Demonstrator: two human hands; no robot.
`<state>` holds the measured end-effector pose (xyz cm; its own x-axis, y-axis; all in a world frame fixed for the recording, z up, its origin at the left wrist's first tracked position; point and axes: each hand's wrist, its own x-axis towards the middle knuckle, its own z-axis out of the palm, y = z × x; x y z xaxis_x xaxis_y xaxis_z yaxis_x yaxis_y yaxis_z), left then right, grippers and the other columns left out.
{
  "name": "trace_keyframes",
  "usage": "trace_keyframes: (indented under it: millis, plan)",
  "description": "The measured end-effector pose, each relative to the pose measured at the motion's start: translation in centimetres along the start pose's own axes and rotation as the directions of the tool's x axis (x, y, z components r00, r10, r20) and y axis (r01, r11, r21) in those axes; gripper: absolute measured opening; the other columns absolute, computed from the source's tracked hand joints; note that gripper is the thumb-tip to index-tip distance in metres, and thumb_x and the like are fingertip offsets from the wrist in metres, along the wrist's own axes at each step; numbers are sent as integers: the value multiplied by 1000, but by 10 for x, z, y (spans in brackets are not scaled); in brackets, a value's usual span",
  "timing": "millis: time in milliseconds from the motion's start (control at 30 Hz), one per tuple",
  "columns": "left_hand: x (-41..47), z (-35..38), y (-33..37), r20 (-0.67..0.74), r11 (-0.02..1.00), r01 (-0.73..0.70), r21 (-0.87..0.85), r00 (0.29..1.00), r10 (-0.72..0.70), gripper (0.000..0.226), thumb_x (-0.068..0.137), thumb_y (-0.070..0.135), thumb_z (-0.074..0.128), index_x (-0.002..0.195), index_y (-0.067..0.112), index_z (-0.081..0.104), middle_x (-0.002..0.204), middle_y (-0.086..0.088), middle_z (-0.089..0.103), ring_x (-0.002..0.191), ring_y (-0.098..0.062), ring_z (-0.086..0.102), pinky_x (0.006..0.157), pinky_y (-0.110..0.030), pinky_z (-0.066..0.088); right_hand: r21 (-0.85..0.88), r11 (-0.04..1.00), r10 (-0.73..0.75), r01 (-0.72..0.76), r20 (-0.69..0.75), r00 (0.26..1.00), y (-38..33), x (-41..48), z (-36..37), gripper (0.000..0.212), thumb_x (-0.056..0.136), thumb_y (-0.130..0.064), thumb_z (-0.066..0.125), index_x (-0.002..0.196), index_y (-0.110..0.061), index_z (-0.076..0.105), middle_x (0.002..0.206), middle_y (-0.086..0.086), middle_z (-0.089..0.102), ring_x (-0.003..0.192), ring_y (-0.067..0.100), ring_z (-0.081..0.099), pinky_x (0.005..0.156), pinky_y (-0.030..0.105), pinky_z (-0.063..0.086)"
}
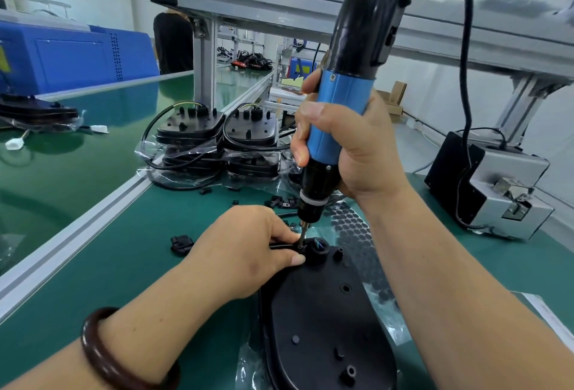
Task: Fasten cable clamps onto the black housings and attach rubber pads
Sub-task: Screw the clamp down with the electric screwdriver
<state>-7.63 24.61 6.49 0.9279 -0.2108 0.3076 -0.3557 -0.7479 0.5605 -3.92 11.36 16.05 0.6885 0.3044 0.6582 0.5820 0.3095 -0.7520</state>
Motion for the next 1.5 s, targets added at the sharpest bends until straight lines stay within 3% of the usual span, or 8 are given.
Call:
trace_keyframes:
  millis: [167, 400, 667, 933, 1267, 1367, 1500]
  plan:
    - [0, -1, 2, 4, 1000, 13, -9, 1000, -13, 29, 73, 45, 77, 101, 34, 73, 72, 27, 53, 83, -1, 59, 81, -23, 50, 13, 1000, 9, -9, 19, 1000, 1, -1, -2, 18, 75, -1, 57, 92, -3, 51, 58, 8, 49, 38, 23, 48, 50, 30, 42]
    - [0, -1, 2, 11, 1000, 14, -19, 1000, -14, 29, 74, 44, 77, 101, 35, 72, 69, 30, 51, 78, 5, 54, 76, -15, 44, 99, 995, -13, 2, 114, 993, 4, -3, -5, 32, 69, -12, 61, 98, -1, 51, 61, 10, 49, 39, 23, 49, 51, 28, 43]
    - [-1, 1, 1, -3, 1000, 10, -4, 1000, -10, 31, 73, 45, 77, 102, 35, 72, 68, 29, 50, 78, 4, 54, 75, -16, 44, 104, 995, -18, 6, 116, 993, 6, -2, -6, 35, 69, -12, 61, 101, 0, 51, 60, 10, 49, 39, 24, 49, 51, 27, 43]
    - [0, 2, 0, -13, 1000, 0, 6, 1000, 0, 30, 72, 45, 77, 101, 35, 73, 61, 28, 48, 66, 10, 49, 64, -9, 37, 111, 994, -9, -4, 116, 993, 6, -1, -6, 30, 69, -11, 61, 96, -2, 53, 60, 9, 49, 39, 23, 49, 50, 27, 43]
    - [0, 1, 3, 28, 999, -21, 42, 999, 20, 29, 74, 47, 75, 102, 38, 72, 71, 26, 51, 80, -1, 54, 76, -22, 47, 142, 989, 29, -51, 153, 988, 9, -2, -4, 4, 68, -15, 59, 70, -13, 56, 57, 11, 48, 39, 22, 46, 50, 29, 42]
    - [0, 2, 4, 15, 998, -23, 53, 1000, 23, 31, 75, 50, 73, 104, 40, 71, 69, 26, 49, 76, 0, 52, 73, -22, 45, 131, 990, 27, -43, 124, 992, 8, -3, -7, 12, 69, -15, 60, 78, -10, 54, 58, 10, 48, 39, 23, 46, 50, 31, 42]
    - [-2, 2, 4, 8, 999, 4, 40, 1000, -4, 31, 74, 52, 73, 103, 42, 70, 71, 28, 49, 81, -1, 56, 80, -27, 51, 150, 986, 48, -73, 164, 985, 6, -2, -10, 44, 69, -13, 59, 112, -4, 55, 64, 10, 52, 43, 23, 48, 51, 29, 43]
